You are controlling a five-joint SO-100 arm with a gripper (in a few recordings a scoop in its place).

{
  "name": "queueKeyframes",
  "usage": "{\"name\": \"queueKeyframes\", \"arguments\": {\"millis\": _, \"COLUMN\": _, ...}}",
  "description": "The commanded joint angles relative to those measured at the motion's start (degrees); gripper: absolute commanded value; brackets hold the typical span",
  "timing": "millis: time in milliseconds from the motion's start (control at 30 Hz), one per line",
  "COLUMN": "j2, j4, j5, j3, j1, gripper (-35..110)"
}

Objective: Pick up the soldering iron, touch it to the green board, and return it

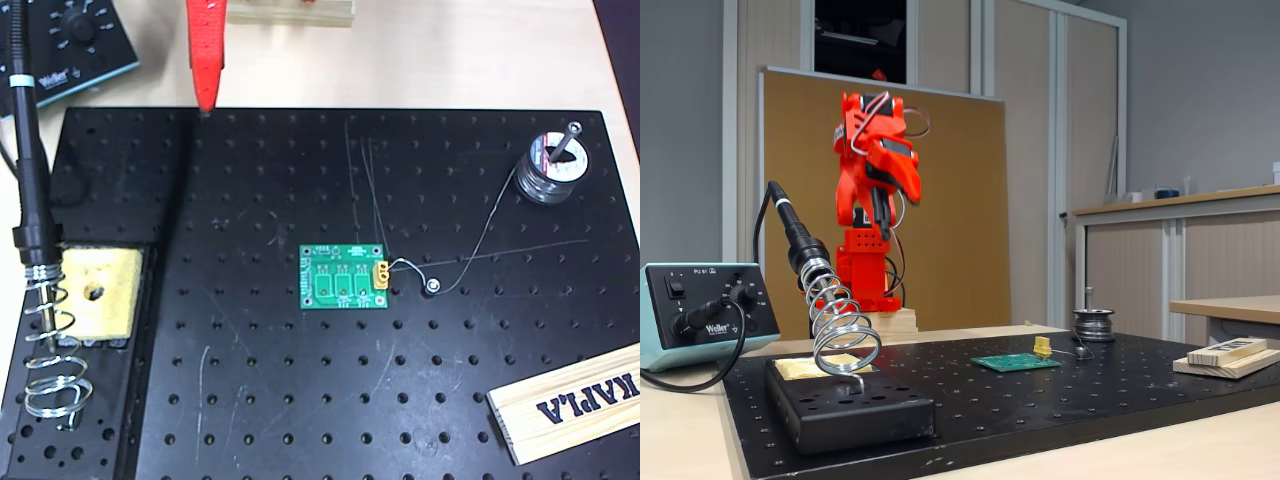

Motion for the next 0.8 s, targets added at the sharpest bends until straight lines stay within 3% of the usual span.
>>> {"name": "queueKeyframes", "arguments": {"millis": 0, "j2": -6.2, "j4": -2.8, "j5": 0.1, "j3": -8.6, "j1": 2.6, "gripper": 32}}
{"name": "queueKeyframes", "arguments": {"millis": 367, "j2": -21.4, "j4": -15.0, "j5": 0.1, "j3": -13.5, "j1": 8.9, "gripper": 38}}
{"name": "queueKeyframes", "arguments": {"millis": 767, "j2": -34.8, "j4": -18.1, "j5": -0.9, "j3": -23.4, "j1": 14.4, "gripper": 32}}
